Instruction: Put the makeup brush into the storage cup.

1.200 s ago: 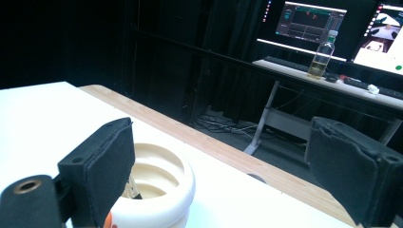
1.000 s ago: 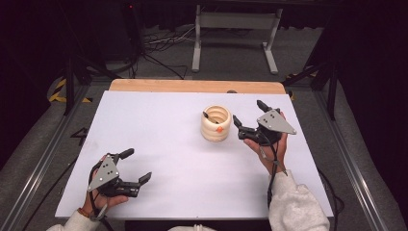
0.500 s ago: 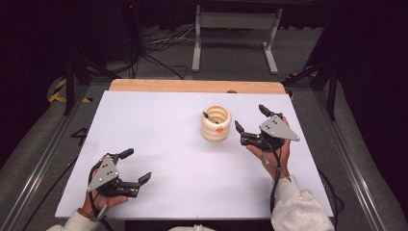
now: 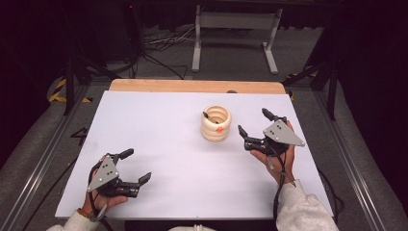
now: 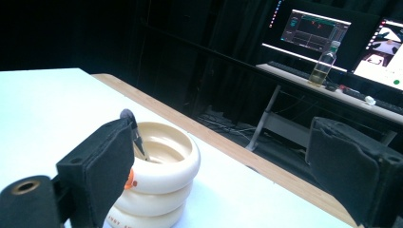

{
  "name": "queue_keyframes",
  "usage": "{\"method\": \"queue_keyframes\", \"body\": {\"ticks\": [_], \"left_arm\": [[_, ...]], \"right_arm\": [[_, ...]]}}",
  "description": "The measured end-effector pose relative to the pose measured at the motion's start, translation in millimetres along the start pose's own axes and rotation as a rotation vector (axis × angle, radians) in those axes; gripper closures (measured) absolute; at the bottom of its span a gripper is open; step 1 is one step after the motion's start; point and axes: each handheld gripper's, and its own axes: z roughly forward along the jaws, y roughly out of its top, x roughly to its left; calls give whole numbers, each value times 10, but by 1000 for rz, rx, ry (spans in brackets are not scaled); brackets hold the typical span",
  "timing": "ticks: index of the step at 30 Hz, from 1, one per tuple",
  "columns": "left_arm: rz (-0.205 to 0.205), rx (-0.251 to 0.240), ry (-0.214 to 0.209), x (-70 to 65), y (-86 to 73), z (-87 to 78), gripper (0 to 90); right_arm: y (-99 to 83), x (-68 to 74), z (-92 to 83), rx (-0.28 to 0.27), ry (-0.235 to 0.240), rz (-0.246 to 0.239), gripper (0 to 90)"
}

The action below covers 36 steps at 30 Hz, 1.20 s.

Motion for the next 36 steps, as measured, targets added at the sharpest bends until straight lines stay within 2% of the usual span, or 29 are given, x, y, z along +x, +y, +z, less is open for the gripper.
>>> {"method": "queue_keyframes", "body": {"ticks": [25,36], "left_arm": [[17,14,-9,-26,-10,20,60],[18,18,-9,-29,-9,17,60]], "right_arm": [[-118,-22,-276,18,15,-16,94],[-232,-14,-372,49,32,-32,84]]}}
